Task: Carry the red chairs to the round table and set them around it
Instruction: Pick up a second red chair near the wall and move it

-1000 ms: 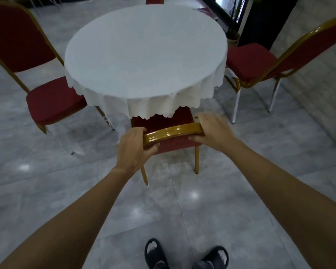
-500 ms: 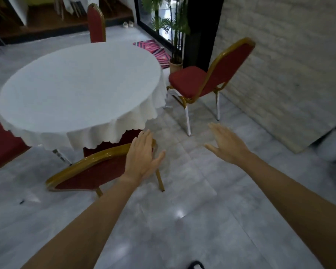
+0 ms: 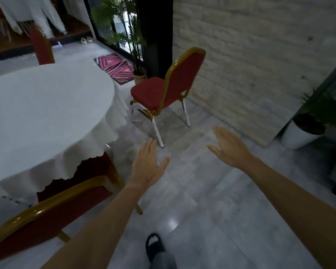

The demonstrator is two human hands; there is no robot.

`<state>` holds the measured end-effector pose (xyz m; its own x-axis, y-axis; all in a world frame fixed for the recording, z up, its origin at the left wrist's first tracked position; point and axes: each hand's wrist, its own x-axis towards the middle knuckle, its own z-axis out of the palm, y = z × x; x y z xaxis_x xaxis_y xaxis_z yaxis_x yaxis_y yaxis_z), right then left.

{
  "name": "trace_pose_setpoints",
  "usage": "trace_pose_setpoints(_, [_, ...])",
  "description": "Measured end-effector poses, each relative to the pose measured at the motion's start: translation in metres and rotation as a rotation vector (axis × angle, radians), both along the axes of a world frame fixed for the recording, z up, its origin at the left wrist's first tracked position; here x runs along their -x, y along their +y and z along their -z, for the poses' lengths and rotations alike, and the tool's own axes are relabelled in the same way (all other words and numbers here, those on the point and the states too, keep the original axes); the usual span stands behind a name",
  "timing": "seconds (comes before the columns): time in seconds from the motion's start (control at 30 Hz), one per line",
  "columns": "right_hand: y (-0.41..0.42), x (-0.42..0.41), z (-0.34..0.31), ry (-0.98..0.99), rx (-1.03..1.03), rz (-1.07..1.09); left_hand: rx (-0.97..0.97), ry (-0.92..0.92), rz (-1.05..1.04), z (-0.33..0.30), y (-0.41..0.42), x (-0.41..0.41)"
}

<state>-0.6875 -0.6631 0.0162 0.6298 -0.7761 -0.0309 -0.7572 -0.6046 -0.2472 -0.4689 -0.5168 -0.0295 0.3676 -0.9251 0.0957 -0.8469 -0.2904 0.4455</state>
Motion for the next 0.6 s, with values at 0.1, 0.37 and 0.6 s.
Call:
trace_pose_setpoints(0.1, [-0.038, -0.013, 0.006, 0.019, 0.006, -0.011, -0.031, 0.016, -0.018, 0.007, -0.042, -0.01])
trace_pose_setpoints(0.37, [-0.173, -0.072, -0.003, 0.059, -0.025, 0.001, -0.077, 0.093, -0.082, 0.001, -0.174, -0.073])
trace_pose_setpoints(0.6, [-0.283, -0.118, -0.018, -0.011, -0.004, 0.013, -0.028, 0.039, -0.08, -0.022, -0.305, -0.126])
